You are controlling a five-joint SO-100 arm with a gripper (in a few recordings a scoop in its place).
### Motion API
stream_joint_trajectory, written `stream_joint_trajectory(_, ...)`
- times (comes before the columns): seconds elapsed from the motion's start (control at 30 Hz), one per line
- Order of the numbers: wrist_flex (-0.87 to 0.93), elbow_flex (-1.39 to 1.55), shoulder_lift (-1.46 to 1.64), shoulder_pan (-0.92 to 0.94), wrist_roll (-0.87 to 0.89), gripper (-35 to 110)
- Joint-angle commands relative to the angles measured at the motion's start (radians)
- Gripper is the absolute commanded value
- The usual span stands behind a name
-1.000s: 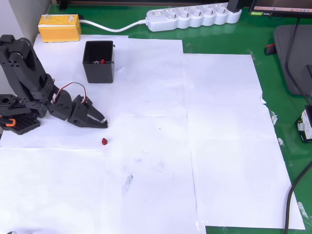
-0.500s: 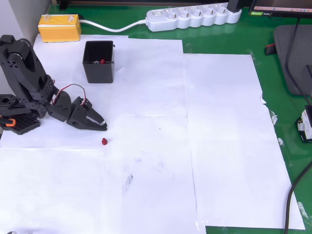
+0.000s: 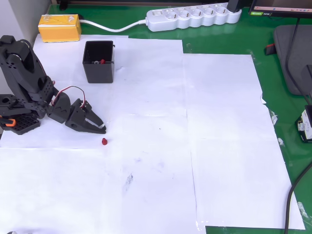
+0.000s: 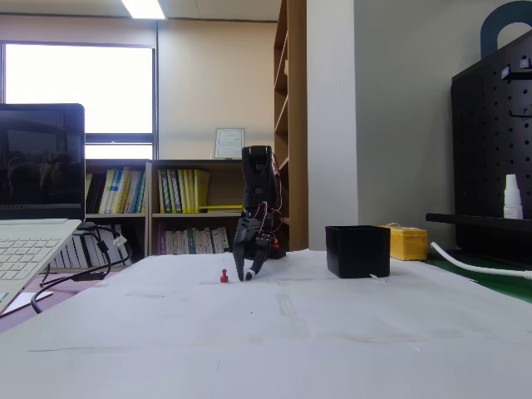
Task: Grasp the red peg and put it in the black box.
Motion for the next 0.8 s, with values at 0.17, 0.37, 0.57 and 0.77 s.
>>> stream_joint_trajectory(0.17,-0.014,-0.057,0.017,0.054,-0.009,0)
stream_joint_trajectory(0.37,-0.014,-0.057,0.017,0.066,-0.009,0)
stream_joint_trajectory(0.57,-0.015,-0.057,0.018,0.084,-0.011,0)
stream_joint_trajectory(0.77,-0.037,-0.054,0.034,0.123,-0.012,0)
